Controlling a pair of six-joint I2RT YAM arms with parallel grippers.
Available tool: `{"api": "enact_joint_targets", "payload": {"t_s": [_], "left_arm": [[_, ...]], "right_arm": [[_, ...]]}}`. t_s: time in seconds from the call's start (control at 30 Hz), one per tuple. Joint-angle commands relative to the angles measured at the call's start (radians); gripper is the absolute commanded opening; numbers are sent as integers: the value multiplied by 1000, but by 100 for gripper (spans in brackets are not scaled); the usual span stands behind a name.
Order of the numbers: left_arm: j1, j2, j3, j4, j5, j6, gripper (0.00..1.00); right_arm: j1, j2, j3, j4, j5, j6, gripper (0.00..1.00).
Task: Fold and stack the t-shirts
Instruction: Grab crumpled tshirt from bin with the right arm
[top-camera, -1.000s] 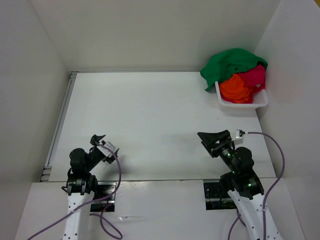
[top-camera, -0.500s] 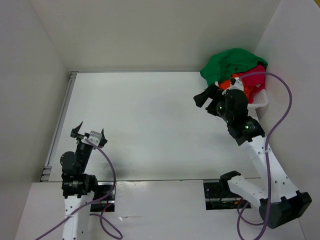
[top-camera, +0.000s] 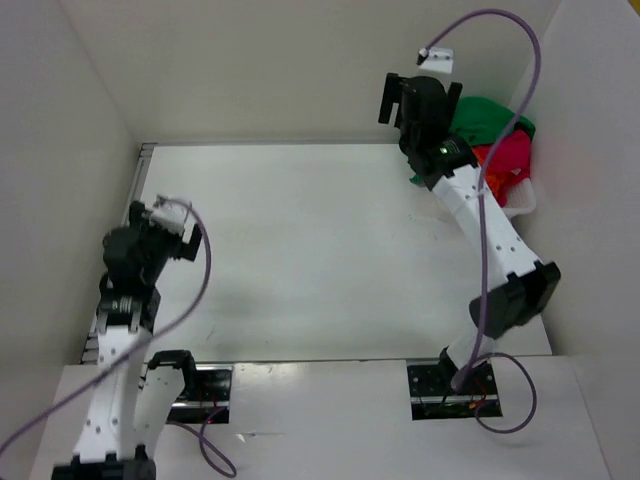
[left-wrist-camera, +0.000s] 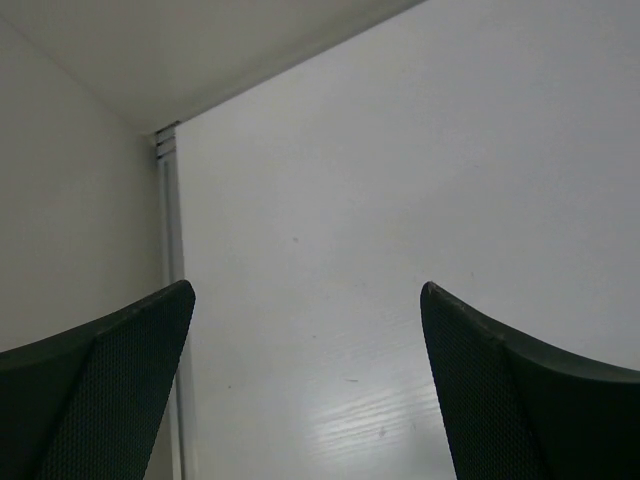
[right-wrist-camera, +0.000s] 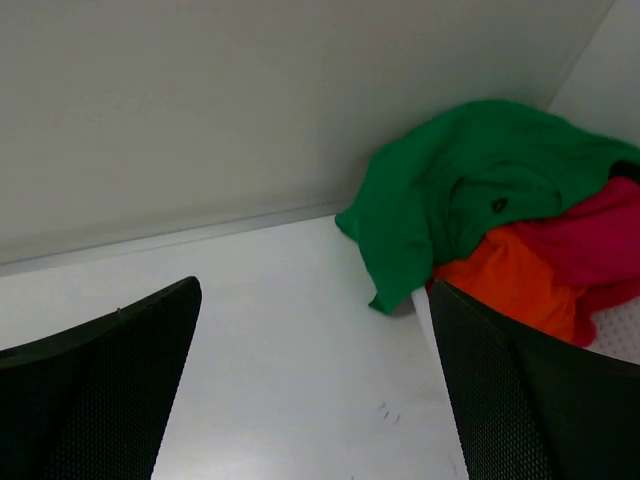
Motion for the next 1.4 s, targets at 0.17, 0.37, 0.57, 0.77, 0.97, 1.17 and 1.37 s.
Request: {"api": "enact_joint_targets", "payload": {"t_s": [0.17, 0.37, 0.57, 0.77, 0.97, 1.17, 1.37], "left_arm": [[0, 512, 400, -317, 198, -83, 100], [-9, 568, 388, -305, 183, -69, 100], [-9, 623, 366, -276, 203, -69, 100], [-9, 676, 385, -263, 185, -49, 100], [-9, 695, 394, -254, 174, -40, 100], [-9, 695, 394, -263, 165, -40, 100], [-9, 695, 394, -263, 165, -40, 100]], "right_arm": [[-137, 458, 400, -37, 75, -25, 88], [-282, 584, 467, -90, -59, 116, 79], [-370, 695, 531, -101, -189, 201, 76], [-382, 755, 536, -101, -226, 201, 72], [-382, 799, 536, -91, -298, 219, 68], [-402, 833, 571, -90, -327, 251, 54], [-412, 842, 580, -90, -281, 251, 33]]}}
